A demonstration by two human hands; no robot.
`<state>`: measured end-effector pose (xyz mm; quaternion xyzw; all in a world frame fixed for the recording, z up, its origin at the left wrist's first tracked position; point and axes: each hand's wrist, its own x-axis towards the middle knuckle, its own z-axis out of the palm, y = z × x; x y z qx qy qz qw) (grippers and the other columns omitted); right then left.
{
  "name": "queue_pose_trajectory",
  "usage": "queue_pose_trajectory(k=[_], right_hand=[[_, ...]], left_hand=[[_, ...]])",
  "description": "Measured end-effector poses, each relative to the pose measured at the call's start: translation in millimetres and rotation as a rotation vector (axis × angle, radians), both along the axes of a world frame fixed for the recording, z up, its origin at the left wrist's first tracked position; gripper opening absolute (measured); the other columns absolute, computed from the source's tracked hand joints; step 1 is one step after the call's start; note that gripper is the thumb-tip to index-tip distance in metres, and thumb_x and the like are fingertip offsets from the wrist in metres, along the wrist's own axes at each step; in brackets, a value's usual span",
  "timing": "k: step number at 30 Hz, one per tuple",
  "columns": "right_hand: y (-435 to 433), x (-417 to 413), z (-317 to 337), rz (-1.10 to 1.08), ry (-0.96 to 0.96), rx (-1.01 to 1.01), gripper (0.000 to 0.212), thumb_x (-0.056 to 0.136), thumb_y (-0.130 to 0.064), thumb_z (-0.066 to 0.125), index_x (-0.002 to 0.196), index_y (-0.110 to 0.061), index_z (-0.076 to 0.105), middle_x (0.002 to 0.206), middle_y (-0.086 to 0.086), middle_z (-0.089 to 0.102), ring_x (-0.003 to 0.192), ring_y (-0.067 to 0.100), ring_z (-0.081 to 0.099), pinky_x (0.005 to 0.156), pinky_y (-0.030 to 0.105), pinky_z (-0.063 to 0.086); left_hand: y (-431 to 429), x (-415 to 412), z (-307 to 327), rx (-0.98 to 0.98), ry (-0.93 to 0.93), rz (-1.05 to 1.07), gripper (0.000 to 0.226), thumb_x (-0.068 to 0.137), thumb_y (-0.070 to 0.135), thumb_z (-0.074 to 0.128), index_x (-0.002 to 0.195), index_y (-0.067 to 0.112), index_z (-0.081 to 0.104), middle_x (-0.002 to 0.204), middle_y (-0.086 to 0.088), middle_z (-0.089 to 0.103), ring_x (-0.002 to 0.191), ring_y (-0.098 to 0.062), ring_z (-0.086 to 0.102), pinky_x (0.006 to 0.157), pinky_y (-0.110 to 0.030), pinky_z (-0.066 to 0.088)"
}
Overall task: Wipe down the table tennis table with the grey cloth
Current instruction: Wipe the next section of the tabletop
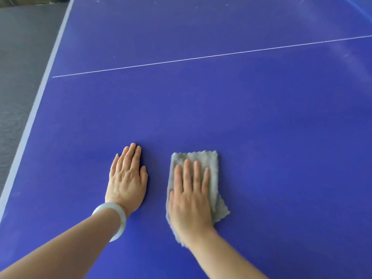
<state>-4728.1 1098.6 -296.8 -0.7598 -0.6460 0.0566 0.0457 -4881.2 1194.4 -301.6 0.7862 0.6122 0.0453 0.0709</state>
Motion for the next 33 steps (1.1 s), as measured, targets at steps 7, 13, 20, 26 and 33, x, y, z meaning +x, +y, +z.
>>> queue_pose_trajectory(k=[7, 13, 20, 26, 33], right_hand=[[-48.5, 134.6, -1.7, 0.009, -0.038, 0.005, 0.056, 0.100, -0.029, 0.026, 0.155, -0.015, 0.032, 0.162, 0.005, 0.026, 0.151, 0.023, 0.021, 0.122, 0.045, 0.016], [-44.5, 126.3, 8.0, -0.428, -0.047, -0.070, 0.061, 0.103, -0.030, 0.024, 0.159, -0.015, 0.009, 0.167, 0.010, 0.007, 0.153, 0.031, 0.007, 0.122, 0.050, 0.009], [-130.2, 35.6, 1.5, 0.333, 0.113, 0.005, 0.059, 0.095, -0.029, 0.035, 0.153, -0.020, 0.038, 0.162, -0.001, 0.027, 0.152, 0.019, 0.020, 0.122, 0.044, 0.015], [-81.3, 199.0, 5.8, -0.137, -0.070, -0.073, 0.061, 0.098, -0.030, 0.020, 0.158, -0.020, 0.022, 0.165, 0.002, 0.016, 0.152, 0.022, 0.015, 0.124, 0.042, 0.010], [-41.5, 155.4, -0.9, -0.237, -0.058, -0.021, 0.061, 0.101, -0.032, 0.023, 0.159, -0.019, 0.012, 0.167, 0.003, 0.006, 0.154, 0.027, 0.005, 0.123, 0.051, 0.006]], left_hand=[[-10.2, 1.5, -4.5, 0.021, -0.065, 0.054, 0.053, 0.104, 0.021, 0.035, 0.155, 0.008, 0.029, 0.163, -0.006, 0.023, 0.151, -0.023, 0.016, 0.124, -0.037, 0.006], [-85.6, 23.5, -6.9, 0.008, -0.096, 0.094, 0.057, 0.104, 0.026, 0.028, 0.157, 0.009, 0.018, 0.165, -0.003, 0.013, 0.153, -0.021, 0.004, 0.124, -0.034, -0.002], [-127.6, 36.6, -7.7, -0.015, -0.062, 0.028, 0.064, 0.098, 0.036, 0.009, 0.158, 0.016, 0.017, 0.166, 0.000, 0.009, 0.153, -0.020, -0.001, 0.124, -0.035, -0.005], [-126.9, 40.6, -2.5, -0.023, -0.054, 0.050, 0.062, 0.098, 0.036, 0.015, 0.157, 0.020, 0.022, 0.165, -0.001, 0.017, 0.153, -0.022, 0.007, 0.124, -0.037, -0.001], [-119.8, 46.7, -3.7, 0.000, -0.046, 0.096, 0.059, 0.099, 0.036, 0.019, 0.154, 0.022, 0.031, 0.160, -0.005, 0.029, 0.149, -0.026, 0.020, 0.124, -0.039, 0.004]])
